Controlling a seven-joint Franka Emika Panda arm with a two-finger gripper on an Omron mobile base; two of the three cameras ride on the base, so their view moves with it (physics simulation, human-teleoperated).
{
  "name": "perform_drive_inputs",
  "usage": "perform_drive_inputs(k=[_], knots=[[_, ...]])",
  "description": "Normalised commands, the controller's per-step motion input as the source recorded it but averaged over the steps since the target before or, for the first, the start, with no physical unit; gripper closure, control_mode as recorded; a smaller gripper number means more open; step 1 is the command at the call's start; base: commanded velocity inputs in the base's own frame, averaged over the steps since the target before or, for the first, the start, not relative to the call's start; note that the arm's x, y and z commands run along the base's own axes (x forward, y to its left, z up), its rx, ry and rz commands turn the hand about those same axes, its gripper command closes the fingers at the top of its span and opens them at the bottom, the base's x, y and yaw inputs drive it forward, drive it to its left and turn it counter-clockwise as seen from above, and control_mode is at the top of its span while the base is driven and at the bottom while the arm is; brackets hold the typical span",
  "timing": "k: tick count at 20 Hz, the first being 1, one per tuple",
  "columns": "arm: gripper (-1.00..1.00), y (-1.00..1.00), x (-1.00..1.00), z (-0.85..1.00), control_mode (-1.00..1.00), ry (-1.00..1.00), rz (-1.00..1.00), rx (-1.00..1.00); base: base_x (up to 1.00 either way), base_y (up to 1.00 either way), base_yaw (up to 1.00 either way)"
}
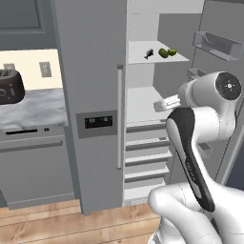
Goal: Open the fridge, remove the kiwi, cucumber, and fish, and place them on any counter.
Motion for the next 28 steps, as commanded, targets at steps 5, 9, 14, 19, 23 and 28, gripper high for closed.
perform_drive_inputs(k=[5, 9, 14, 19, 23, 28], knots=[[-1.0, 0.08, -0.03, 0.03, -1.0, 0.1, 0.04, 0.0, 0.0, 0.0, 0.0], [-1.0, -0.38, -0.1, 0.03, -1.0, 0.03, -0.14, 0.08, 0.0, 0.0, 0.0], [-1.0, -0.1, -0.19, 0.23, -1.0, 0.07, -0.19, 0.08, 0.0, 0.0, 0.0], [-1.0, 0.0, -0.06, 0.1, -1.0, 0.01, 0.02, 0.12, 0.0, 0.0, 0.0], [-1.0, 0.0, -0.17, 0.06, -1.0, -0.01, 0.07, 0.0, 0.0, 0.0, 0.0], [-1.0, 0.0, -0.3, 0.0, -1.0, 0.0, 0.02, 0.0, 0.0, 0.0, 0.0]])
